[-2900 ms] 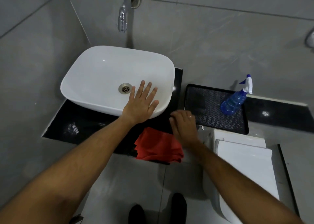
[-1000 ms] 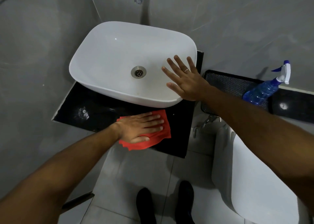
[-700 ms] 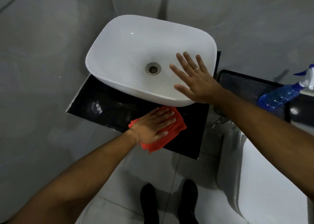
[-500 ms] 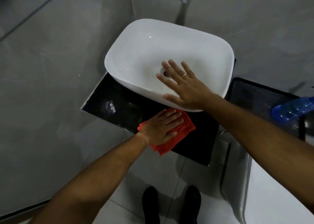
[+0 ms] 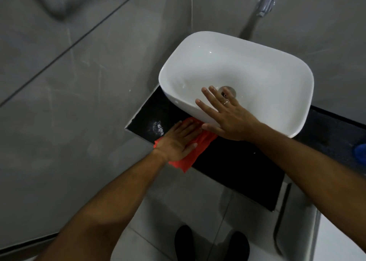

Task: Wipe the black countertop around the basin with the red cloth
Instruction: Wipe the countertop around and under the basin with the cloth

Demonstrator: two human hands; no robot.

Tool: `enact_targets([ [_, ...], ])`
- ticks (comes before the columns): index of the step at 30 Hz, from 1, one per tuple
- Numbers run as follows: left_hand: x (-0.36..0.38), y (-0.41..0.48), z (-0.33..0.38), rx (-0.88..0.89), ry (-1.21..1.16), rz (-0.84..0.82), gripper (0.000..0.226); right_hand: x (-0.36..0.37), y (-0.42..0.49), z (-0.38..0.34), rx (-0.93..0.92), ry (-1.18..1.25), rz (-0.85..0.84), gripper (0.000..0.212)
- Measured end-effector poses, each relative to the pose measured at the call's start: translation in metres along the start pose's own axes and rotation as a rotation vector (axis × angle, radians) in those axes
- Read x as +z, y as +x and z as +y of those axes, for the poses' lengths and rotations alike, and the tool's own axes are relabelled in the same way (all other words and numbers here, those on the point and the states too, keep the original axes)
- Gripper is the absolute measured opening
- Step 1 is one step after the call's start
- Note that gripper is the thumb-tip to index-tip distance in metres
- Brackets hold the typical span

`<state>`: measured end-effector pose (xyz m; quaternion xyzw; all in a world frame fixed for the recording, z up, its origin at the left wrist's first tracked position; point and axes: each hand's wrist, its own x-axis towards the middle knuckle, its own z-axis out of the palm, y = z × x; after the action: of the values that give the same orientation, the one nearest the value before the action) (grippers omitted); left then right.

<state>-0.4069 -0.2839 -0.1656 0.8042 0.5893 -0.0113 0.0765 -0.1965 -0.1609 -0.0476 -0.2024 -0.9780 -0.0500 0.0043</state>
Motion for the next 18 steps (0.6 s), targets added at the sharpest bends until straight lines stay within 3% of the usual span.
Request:
enact_targets([
  [10, -0.031, -0.018, -0.095, -0.210, -0.080, 0.137, 0.063, 0.000, 0.001, -0.002, 0.024, 0.064, -0.010, 0.074],
  [15, -0.036, -0.017, -0.123, -0.242, -0.050, 0.091, 0.074, 0.002, 0.002, -0.001, 0.019, 0.072, -0.009, 0.072],
  [18, -0.034, -0.010, -0.126, -0.219, -0.038, 0.066, 0.069, 0.004, 0.003, -0.001, 0.014, 0.071, -0.007, 0.072],
])
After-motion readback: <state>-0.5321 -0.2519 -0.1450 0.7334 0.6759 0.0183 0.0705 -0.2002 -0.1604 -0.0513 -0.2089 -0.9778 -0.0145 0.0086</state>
